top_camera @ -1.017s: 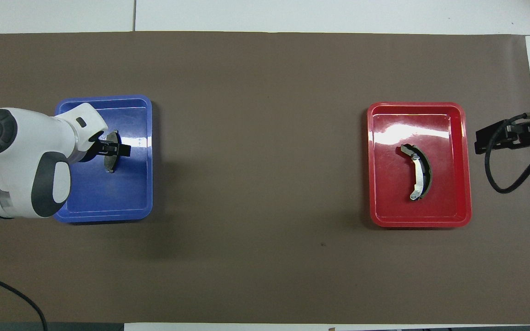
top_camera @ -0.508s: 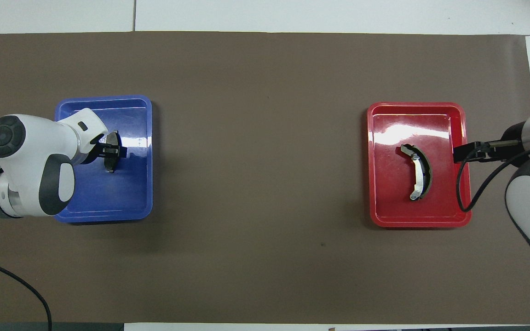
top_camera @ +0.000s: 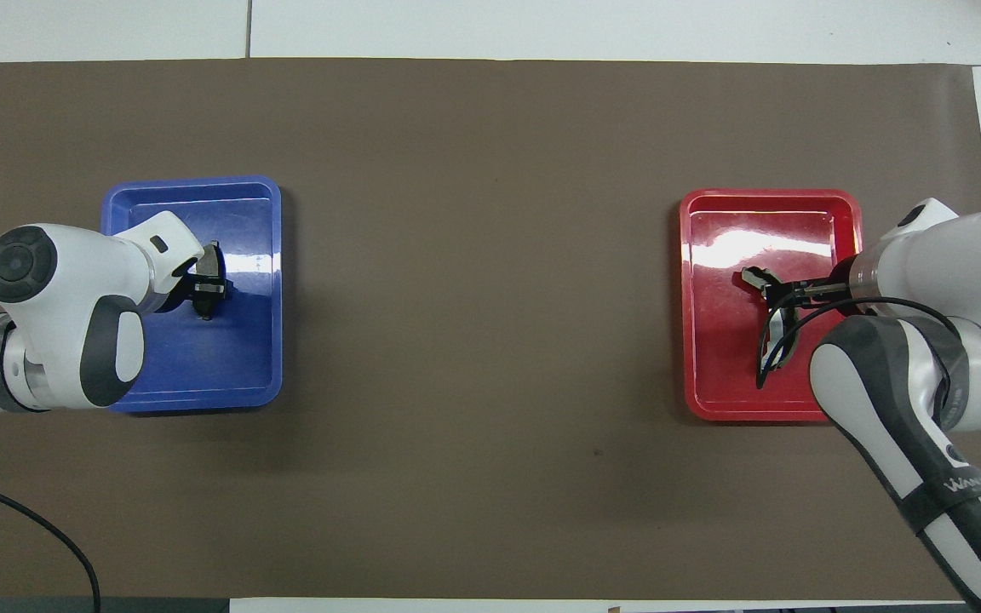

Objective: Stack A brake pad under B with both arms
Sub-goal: 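Lift the small pad with the left gripper while the right gripper grasps, then place the small pad mid-table with the left gripper while the right gripper lifts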

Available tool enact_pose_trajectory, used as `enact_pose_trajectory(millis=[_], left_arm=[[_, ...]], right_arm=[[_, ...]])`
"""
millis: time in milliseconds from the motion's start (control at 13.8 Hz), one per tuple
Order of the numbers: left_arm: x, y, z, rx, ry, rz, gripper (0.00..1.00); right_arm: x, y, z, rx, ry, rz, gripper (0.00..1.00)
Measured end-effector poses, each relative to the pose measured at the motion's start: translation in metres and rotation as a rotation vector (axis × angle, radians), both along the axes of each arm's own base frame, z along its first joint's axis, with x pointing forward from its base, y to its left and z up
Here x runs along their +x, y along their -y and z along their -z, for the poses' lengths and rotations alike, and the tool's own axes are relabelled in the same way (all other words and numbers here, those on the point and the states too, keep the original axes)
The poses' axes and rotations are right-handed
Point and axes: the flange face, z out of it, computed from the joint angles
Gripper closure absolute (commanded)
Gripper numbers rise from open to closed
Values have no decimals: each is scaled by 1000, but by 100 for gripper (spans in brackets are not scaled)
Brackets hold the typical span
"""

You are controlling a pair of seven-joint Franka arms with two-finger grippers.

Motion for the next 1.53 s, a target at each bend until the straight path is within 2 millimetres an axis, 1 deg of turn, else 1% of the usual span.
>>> enact_pose_trajectory(millis=[73, 145, 218, 291, 363, 436, 508, 581, 654, 726, 799, 872, 944, 1017, 1162, 1235, 1307, 1380, 1453, 1525], left_arm=[[0, 0, 0, 0, 4, 0, 82], [0, 0, -1, 0, 5, -1, 90], [1, 0, -2, -1, 9, -1, 95], [2, 0, -7, -2, 18, -2, 98], [2, 0, -18, -3, 26, -1, 99], [1, 0, -35, -4, 21, 0, 100], [-1, 2, -57, -6, 8, 0, 100], [-4, 7, -85, -9, -3, -5, 100], [-8, 18, -113, -13, -4, -11, 100], [-12, 36, -141, -21, 1, -24, 100], [-16, 57, -160, -28, 1, -37, 100], [-19, 80, -174, -32, 0, -49, 100], [-23, 105, -182, -36, 3, -55, 100], [-29, 130, -185, -39, 5, -48, 100], [-48, 185, -178, -41, -10, -7, 100], [-59, 215, -170, -43, -18, -2, 100], [-71, 249, -159, -51, -18, -10, 100], [-85, 284, -141, -48, -20, -14, 100], [-98, 314, -124, -35, -19, -19, 100], [-106, 337, -108, -19, -18, -29, 100]], right_arm=[[-2, 0, 5, 0, 3, 0, 0], [-3, 0, 9, 0, 6, -1, 0], [-2, 0, 13, 0, 11, -1, 0], [-1, -1, 19, 0, 17, -2, 0], [1, -2, 26, -1, 15, -5, 0], [2, -3, 33, -1, 12, -8, 0], [3, -4, 38, -2, 8, -9, 0], [3, -4, 42, -2, 2, -10, 0], [3, -4, 47, -3, -4, -10, 0], [3, -4, 53, -3, -9, -9, 0], [3, -3, 59, -4, -17, -12, 0], [3, -2, 63, -5, -24, -22, 0], [3, -1, 65, -5, -27, -29, 0], [3, -1, 66, -5, -28, -34, 0], [2, 1, 68, -6, -29, -41, 2], [1, 3, 69, -6, -29, -37, 5], [1, 4, 70, -6, -27, -34, 12], [1, 6, 72, -6, -24, -32, 23], [0, 7, 75, -6, -27, -31, 39], [-1, 7, 77, -6, -31, -30, 54]])
